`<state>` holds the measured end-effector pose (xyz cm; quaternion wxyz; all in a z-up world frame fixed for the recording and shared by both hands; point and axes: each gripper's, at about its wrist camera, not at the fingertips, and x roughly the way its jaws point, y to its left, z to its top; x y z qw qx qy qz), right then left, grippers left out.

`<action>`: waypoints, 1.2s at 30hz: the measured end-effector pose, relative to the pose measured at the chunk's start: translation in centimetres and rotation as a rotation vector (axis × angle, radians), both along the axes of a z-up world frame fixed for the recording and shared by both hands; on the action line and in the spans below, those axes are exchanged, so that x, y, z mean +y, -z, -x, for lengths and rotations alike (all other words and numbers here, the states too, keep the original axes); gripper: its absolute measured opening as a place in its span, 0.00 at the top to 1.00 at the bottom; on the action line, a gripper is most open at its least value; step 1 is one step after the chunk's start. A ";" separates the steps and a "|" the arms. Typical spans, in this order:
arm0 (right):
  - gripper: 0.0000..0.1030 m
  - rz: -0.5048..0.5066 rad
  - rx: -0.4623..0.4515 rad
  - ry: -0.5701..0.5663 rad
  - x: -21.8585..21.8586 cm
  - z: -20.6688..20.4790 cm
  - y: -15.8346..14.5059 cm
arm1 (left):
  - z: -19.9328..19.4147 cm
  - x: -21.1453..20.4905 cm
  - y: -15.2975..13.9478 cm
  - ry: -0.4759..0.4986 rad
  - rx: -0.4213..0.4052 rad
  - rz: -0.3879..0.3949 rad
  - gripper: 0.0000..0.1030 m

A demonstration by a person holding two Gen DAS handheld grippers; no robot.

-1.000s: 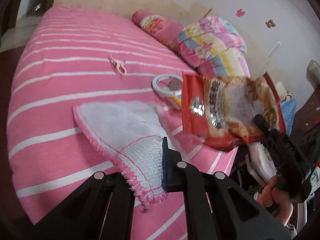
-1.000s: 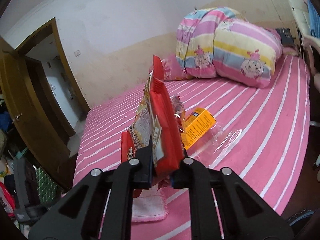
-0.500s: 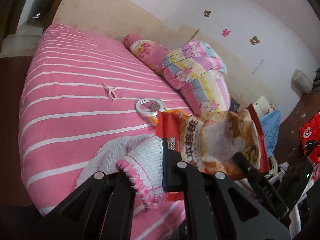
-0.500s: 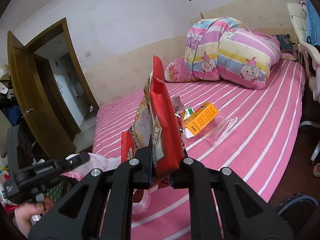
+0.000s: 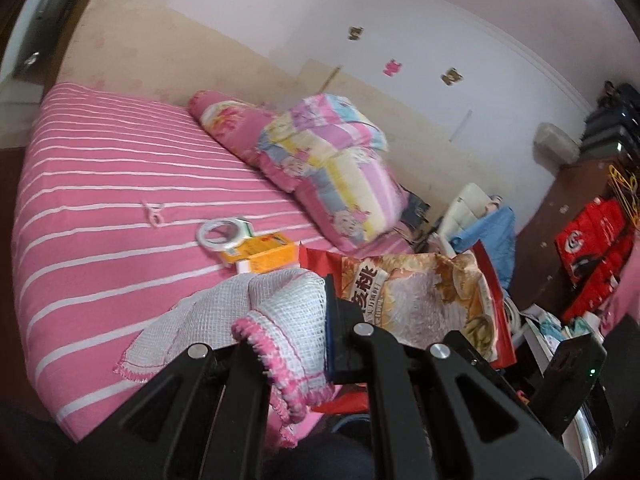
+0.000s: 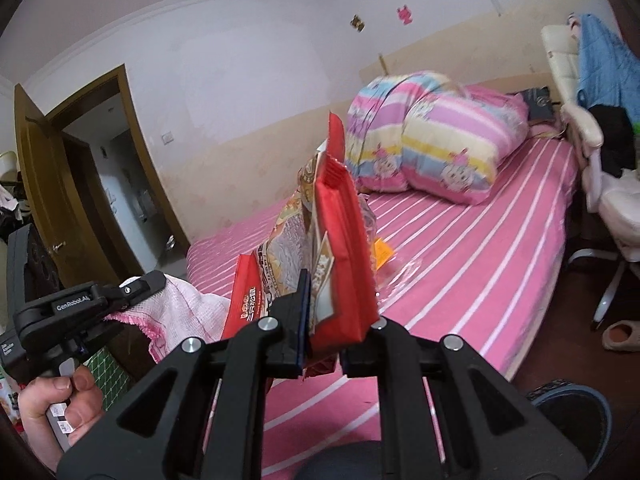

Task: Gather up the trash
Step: 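Lift the red snack bag and white cloth and carry them toward the bin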

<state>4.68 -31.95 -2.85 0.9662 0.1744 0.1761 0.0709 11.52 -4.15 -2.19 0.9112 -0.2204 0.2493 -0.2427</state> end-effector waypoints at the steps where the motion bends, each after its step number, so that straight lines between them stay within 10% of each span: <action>1: 0.88 0.004 -0.006 0.017 -0.6 0.7 -0.3 | 0.1 -0.9 -0.2 0.019 0.000 -0.001 0.96; 16: 0.88 0.013 0.005 0.235 -10.3 8.7 0.2 | 1.8 -13.1 0.7 0.265 0.032 -0.055 0.96; 36: 0.88 0.099 0.256 0.441 -20.4 13.3 10.1 | 1.6 -31.7 13.5 0.658 0.339 -0.207 0.96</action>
